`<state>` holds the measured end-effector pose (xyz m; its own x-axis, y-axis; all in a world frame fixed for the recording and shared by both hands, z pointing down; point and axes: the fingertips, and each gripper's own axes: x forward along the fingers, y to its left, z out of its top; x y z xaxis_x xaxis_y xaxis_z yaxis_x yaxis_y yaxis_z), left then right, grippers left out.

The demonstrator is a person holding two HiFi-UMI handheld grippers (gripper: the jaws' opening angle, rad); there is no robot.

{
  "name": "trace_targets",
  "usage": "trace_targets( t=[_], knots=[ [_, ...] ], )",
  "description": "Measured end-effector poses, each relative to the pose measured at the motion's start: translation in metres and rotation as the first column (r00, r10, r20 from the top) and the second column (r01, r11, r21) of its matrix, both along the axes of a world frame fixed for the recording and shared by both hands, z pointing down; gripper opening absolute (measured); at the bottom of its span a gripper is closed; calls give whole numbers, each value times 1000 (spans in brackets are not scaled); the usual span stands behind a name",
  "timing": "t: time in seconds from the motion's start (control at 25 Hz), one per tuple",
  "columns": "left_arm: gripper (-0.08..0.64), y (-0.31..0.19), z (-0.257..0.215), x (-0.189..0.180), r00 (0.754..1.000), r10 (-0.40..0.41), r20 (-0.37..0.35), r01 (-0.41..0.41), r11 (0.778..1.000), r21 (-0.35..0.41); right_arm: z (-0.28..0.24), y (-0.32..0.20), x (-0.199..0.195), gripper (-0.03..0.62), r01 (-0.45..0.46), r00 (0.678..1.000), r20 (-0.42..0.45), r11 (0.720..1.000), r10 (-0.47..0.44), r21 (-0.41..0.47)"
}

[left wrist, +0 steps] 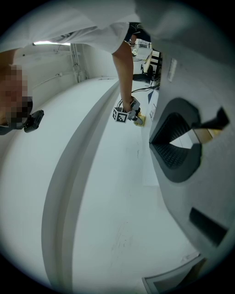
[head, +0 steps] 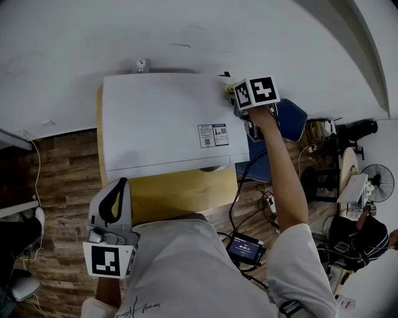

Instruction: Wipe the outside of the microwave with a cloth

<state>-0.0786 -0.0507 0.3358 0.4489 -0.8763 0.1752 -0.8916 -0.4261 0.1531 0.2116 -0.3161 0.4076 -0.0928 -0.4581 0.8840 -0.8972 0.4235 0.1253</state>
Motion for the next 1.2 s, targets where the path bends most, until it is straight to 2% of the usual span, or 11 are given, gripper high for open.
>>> trace_targets(
  t=[0.68,1.2],
  knots=[
    [-5,7,4,-17,1000,3,-10,-3,1000,-2,1,13,-51,123,77,997,-6,997,-77,-5],
    [-5,9,2,-19,1000,8,-12,-8,1000,3,0,24,-104,123,165,985,43,986,-165,-11]
  ],
)
